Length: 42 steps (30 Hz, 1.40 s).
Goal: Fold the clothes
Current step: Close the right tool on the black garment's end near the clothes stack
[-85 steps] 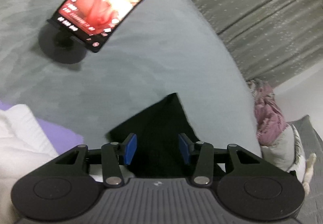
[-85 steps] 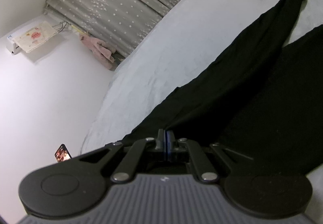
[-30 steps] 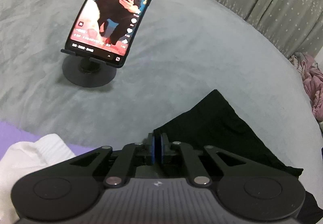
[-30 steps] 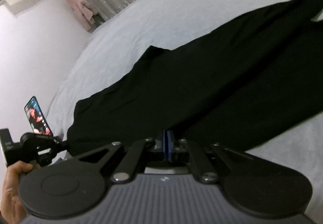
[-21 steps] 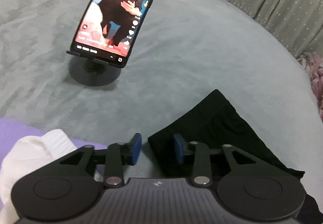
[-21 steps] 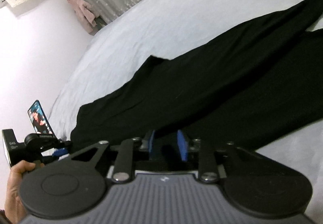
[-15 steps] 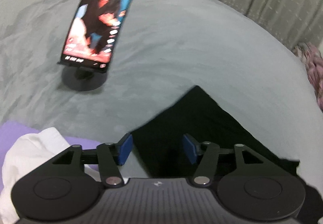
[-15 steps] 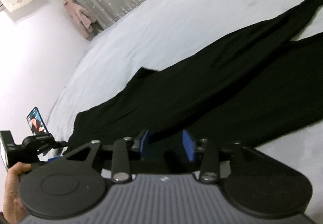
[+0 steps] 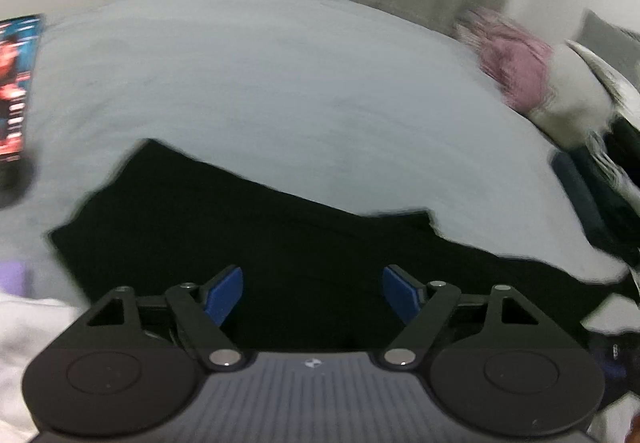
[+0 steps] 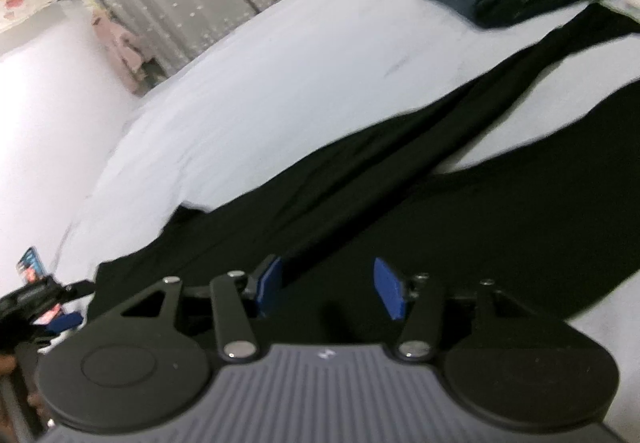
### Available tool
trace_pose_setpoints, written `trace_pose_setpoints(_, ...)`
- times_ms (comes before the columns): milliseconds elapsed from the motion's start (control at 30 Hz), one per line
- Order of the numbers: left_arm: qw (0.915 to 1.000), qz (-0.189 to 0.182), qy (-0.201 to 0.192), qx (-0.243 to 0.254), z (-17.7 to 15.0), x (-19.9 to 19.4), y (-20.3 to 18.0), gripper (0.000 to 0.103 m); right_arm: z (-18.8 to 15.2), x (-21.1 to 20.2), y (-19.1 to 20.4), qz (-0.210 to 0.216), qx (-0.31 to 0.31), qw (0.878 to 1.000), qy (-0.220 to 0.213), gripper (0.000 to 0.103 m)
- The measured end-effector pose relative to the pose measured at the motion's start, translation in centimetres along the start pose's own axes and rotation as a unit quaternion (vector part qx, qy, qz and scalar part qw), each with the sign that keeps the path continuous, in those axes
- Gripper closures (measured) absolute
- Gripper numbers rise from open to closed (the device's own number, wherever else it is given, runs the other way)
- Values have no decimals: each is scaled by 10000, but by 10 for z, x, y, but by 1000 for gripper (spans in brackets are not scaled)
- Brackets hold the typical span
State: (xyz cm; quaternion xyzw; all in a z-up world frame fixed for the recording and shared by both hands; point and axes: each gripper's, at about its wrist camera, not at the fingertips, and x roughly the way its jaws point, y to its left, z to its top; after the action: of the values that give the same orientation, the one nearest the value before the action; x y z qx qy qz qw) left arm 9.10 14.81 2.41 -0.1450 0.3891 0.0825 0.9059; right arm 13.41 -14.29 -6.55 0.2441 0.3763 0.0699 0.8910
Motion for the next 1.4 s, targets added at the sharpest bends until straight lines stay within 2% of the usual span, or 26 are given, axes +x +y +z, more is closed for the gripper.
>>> trace_pose_setpoints(133,9983,-484,63,328,-5,10,-34,25,24,-5,-30,-212,278,9992,-171,47)
trace_pose_setpoints(300,9903,-1176,130,734,-13,23,-77,25,52,-7,-71,-466,710,9953,-456,52)
trace_pose_setpoints(400,9819,-1586,172,1023,-22,32,-100,26,66,-10,-91,-555,942,9919,-648,61)
trace_pose_setpoints(500,9724,-1946,233,1266,-31,41,-123,28,90,-17,-118,-658,1284,9848,-970,67)
trace_pose_setpoints(667,9557,-2473,395,1549,-40,59,-158,33,131,-24,-143,-864,1604,9743,-1321,69)
trace_pose_setpoints(733,9505,-2571,376,1703,-41,66,-169,37,153,-22,-158,-1013,1757,9689,-1419,69)
trace_pose_setpoints(900,9394,-2625,326,2182,-46,83,-181,47,183,-5,-181,-1528,1775,9622,-1392,69)
trace_pose_setpoints(967,9374,-2583,380,2305,-48,91,-182,49,192,9,-188,-1692,1770,9609,-1291,69)
trace_pose_setpoints(1067,9360,-2541,414,2401,-50,93,-182,54,200,25,-193,-1722,1752,9616,-1224,69)
trace_pose_setpoints(1167,9327,-2537,360,2539,-52,93,-184,62,205,42,-197,-1827,1628,9624,-1177,70)
trace_pose_setpoints(1200,9319,-2526,343,2580,-53,92,-185,71,206,48,-196,-1908,1510,9626,-1189,77)
trace_pose_setpoints(1233,9313,-2528,331,2601,-53,92,-185,90,207,52,-195,-2043,1345,9620,-1216,96)
trace_pose_setpoints(1267,9306,-2547,335,2607,-53,92,-185,95,207,55,-194,-2190,1181,9609,-1218,101)
trace_pose_setpoints(1400,9304,-2711,359,2441,-45,90,-181,100,202,40,-196,-2128,1271,9582,-1432,102)
